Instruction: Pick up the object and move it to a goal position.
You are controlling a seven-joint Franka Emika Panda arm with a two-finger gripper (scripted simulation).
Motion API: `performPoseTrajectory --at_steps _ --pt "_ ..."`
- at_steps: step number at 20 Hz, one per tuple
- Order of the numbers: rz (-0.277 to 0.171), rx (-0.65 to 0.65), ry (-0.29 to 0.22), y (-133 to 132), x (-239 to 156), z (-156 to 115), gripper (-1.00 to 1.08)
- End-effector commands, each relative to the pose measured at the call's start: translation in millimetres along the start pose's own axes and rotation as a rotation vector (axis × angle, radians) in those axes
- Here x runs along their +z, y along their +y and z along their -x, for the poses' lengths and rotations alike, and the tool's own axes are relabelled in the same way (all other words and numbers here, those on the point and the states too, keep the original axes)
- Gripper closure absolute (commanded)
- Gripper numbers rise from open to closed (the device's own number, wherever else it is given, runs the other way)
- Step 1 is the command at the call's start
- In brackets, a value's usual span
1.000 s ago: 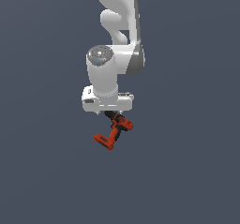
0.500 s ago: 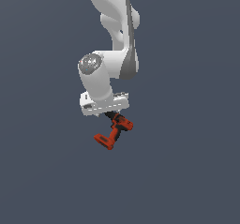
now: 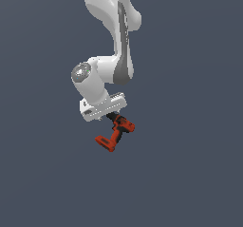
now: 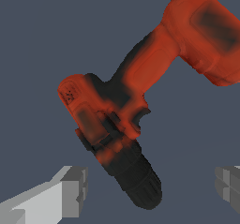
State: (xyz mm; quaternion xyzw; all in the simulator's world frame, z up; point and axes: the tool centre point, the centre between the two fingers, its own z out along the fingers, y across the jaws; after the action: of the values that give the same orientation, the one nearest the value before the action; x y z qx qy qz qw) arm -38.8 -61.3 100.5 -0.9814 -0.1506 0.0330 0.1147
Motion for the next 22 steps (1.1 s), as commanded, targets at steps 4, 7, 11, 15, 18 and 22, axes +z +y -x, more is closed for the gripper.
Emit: performPoseTrajectory --at_steps 4,7,11,15,18,22 --pt "-0.065 -0.084 0.015 2.3 12.3 8.0 -1.0" --pt "-0.099 -0.129 0.027 3.1 18.3 12.1 -1.0" --pt "-0.143 -0.189 0.049 3.9 25.7 17.1 -1.0" --pt "-0.185 -0.248 0.077 4.3 32.2 21.7 -1.0" --pt "-0.215 -0.292 0.102 4.4 36.5 24.9 -1.0" --pt "-0.252 -0.35 0.139 4.2 41.5 28.6 -1.0"
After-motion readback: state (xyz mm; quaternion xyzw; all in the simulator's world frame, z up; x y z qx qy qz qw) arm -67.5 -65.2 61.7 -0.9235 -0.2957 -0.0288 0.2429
